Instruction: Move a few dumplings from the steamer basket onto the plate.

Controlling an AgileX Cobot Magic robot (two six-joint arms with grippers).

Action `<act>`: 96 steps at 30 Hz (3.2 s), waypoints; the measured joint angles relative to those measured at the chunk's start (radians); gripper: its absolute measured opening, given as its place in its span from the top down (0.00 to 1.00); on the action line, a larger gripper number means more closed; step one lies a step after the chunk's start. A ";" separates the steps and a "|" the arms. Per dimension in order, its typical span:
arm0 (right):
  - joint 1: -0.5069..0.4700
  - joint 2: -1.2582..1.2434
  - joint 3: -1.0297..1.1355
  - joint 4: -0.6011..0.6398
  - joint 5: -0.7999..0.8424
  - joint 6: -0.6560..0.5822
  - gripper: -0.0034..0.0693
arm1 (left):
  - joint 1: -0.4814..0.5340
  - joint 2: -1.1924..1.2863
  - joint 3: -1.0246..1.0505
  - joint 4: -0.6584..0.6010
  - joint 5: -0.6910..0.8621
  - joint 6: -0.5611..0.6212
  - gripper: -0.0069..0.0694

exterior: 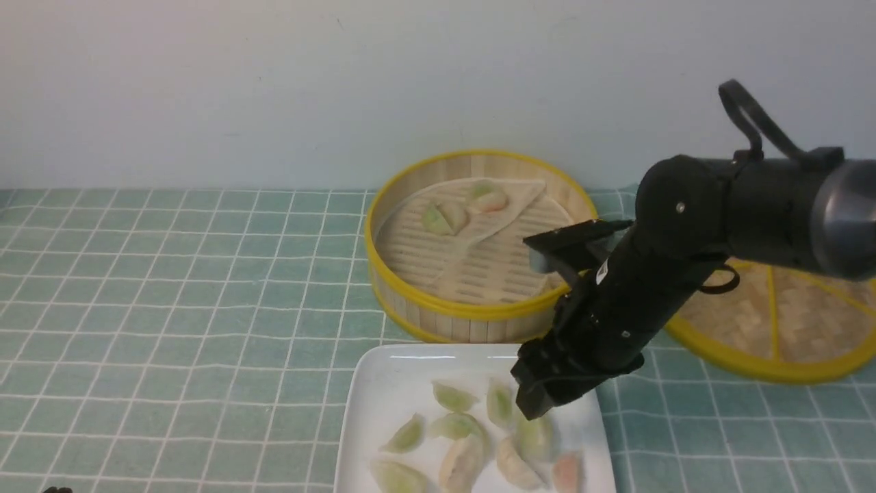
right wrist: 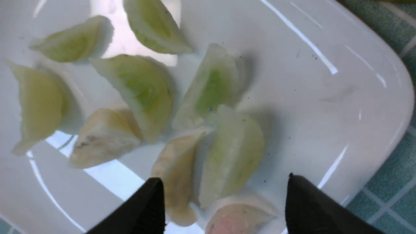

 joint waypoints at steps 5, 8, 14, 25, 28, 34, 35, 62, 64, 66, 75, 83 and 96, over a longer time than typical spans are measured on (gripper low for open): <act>0.000 -0.172 0.000 -0.062 0.015 0.057 0.50 | 0.000 0.000 0.000 0.000 0.000 0.000 0.92; 0.000 -0.345 0.000 -0.137 0.027 0.123 0.74 | 0.000 0.000 0.000 0.000 0.000 0.000 0.92; 0.000 -0.794 0.106 -0.278 -0.116 0.205 0.97 | 0.000 0.000 0.000 0.000 0.000 0.000 0.92; 0.000 -1.518 0.647 -0.404 -0.450 0.338 0.97 | 0.000 0.000 0.000 0.000 0.000 0.000 0.92; 0.000 -1.663 0.752 -0.409 -0.450 0.411 0.97 | 0.000 0.000 0.000 0.000 0.000 0.000 0.92; 0.000 -1.795 0.862 -0.416 -0.457 0.464 0.97 | 0.000 0.000 0.000 0.000 0.000 0.000 0.92; 0.000 -1.799 0.871 -0.412 -0.458 0.465 0.97 | 0.000 0.000 0.000 0.000 0.000 0.000 0.92; -0.230 -1.799 1.051 -0.470 -0.561 0.465 0.97 | 0.000 0.000 0.000 0.000 0.001 0.000 0.92; -0.332 -1.799 1.127 -0.479 -0.557 0.465 0.97 | 0.000 0.000 0.000 0.000 0.001 0.000 0.92; -0.373 -1.799 1.170 -0.492 -0.555 0.465 0.97 | 0.000 0.000 0.000 0.000 0.001 0.000 0.92; -0.469 -1.799 1.239 -0.510 -0.562 0.465 0.97 | 0.000 0.000 0.000 0.000 0.001 0.000 0.92; -0.470 -1.799 1.239 -0.510 -0.562 0.464 0.97 | 0.000 0.000 0.000 0.000 0.001 0.000 0.92; -0.470 -1.799 1.239 -0.510 -0.562 0.465 0.97 | 0.000 0.000 0.000 0.000 0.001 0.000 0.92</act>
